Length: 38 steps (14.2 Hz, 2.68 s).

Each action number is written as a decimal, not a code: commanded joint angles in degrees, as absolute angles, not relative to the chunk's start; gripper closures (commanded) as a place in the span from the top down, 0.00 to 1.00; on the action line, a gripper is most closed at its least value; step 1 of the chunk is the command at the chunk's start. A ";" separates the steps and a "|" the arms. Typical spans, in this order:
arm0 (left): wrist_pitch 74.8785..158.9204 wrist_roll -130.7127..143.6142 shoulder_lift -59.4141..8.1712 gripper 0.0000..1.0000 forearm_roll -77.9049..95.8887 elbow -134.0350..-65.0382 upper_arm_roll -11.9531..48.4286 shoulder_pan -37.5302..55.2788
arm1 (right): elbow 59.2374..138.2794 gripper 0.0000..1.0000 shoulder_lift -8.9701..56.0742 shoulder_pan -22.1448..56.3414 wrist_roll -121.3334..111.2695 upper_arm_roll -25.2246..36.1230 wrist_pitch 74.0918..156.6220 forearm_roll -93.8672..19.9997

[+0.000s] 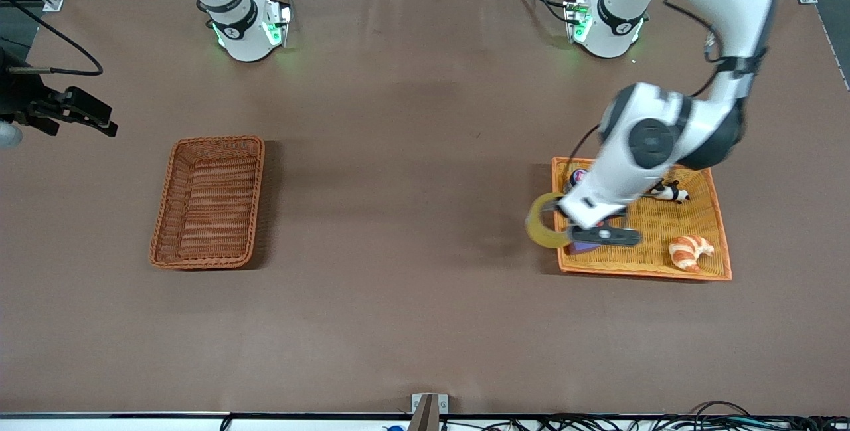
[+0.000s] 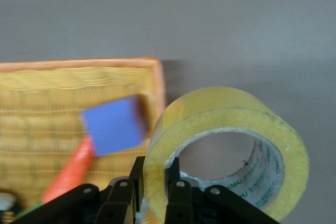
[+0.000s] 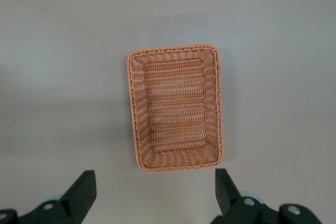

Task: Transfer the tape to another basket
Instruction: 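Carry the tape roll with the left gripper to the table middle and lower it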

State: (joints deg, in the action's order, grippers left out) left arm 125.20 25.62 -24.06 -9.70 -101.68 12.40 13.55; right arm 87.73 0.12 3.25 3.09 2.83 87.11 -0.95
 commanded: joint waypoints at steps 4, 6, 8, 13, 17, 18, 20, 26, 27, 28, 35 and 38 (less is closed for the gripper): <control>120.86 37.00 -33.92 0.05 -11.25 -88.78 12.39 20.48 | 88.15 1.00 -0.26 2.64 2.64 2.46 87.01 -1.93; 120.85 39.27 -35.15 0.05 -11.16 -88.24 12.48 22.40 | 88.15 1.00 -0.18 2.64 2.64 2.46 87.01 -1.93; 120.68 41.99 -38.30 0.05 -10.99 -84.50 12.39 24.95 | 88.15 1.00 -0.26 2.64 2.64 2.46 87.01 -1.93; 118.74 42.80 -40.87 0.05 -9.41 -79.63 12.48 26.02 | 88.15 1.00 -0.26 2.64 2.64 2.46 87.01 -1.93; 118.92 42.71 -43.49 0.03 -4.32 -75.87 12.83 26.28 | 88.24 1.00 -0.26 2.64 2.64 2.46 87.01 -1.93; 118.92 42.80 -45.51 0.03 -4.13 -73.41 13.01 27.76 | 88.24 1.00 -0.26 2.64 2.64 2.46 87.01 -1.93; 118.92 42.98 -46.67 0.03 -4.13 -72.25 13.01 29.44 | 88.24 1.00 -0.26 2.64 2.64 2.46 87.01 -1.93; 116.72 43.07 -46.49 0.01 -3.87 -72.42 13.18 30.85 | 88.33 1.00 -0.26 2.64 2.64 2.46 87.01 -1.93; 116.89 43.07 -46.67 0.01 -3.87 -72.25 13.18 30.94 | 88.33 1.00 -0.26 2.64 2.64 2.46 87.01 -1.93; 117.07 43.07 -46.76 0.01 -3.87 -72.25 13.10 31.63 | 88.33 1.00 -0.26 2.64 2.64 2.46 87.01 -1.93; 118.04 42.98 -48.42 0.00 -3.95 -70.05 13.09 31.99 | 88.33 1.00 -0.18 2.55 2.64 2.46 87.01 -1.93; 119.17 42.98 -49.48 0.01 -3.87 -69.35 13.19 33.13 | 88.33 1.00 -0.18 2.64 2.64 2.37 86.66 -1.93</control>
